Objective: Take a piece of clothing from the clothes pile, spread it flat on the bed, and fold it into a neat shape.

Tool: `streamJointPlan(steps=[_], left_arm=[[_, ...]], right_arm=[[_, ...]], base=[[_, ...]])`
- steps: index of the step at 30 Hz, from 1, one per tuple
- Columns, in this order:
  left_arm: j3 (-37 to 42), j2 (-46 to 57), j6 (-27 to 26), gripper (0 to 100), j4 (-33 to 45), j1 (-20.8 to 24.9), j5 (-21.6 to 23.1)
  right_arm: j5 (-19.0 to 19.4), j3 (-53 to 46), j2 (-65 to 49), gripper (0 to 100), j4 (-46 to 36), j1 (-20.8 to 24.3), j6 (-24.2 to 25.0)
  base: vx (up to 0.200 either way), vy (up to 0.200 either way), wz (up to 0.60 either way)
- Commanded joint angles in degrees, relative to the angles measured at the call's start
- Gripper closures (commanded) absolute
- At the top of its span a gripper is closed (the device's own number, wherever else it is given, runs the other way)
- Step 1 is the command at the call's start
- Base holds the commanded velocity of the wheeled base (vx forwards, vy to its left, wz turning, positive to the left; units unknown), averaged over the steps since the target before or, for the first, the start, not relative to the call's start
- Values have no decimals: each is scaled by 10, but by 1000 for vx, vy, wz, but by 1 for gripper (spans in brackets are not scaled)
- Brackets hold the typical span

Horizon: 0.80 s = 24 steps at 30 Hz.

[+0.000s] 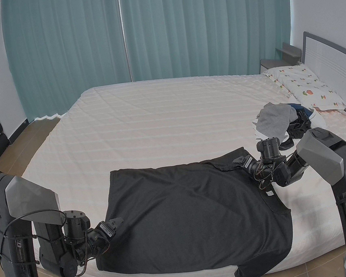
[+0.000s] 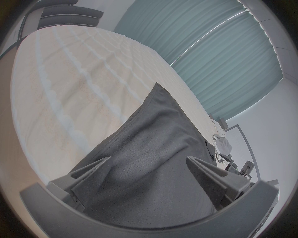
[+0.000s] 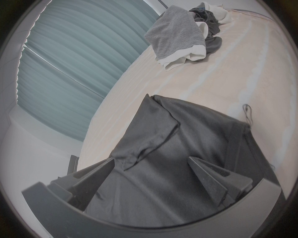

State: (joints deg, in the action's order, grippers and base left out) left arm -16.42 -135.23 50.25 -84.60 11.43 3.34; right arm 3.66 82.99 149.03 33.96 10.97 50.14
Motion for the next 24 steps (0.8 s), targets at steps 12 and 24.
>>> streamJointPlan(steps=[12,24], left_arm=[[1,-1,-1,0,1,8,-3],[2,-8,-8,0,0,15,-31]], right_arm=[[-16,72,42,0,6,-8,3],[-30,98,60,0,0,0,0]], base=[[0,0,0],[100,0,0]])
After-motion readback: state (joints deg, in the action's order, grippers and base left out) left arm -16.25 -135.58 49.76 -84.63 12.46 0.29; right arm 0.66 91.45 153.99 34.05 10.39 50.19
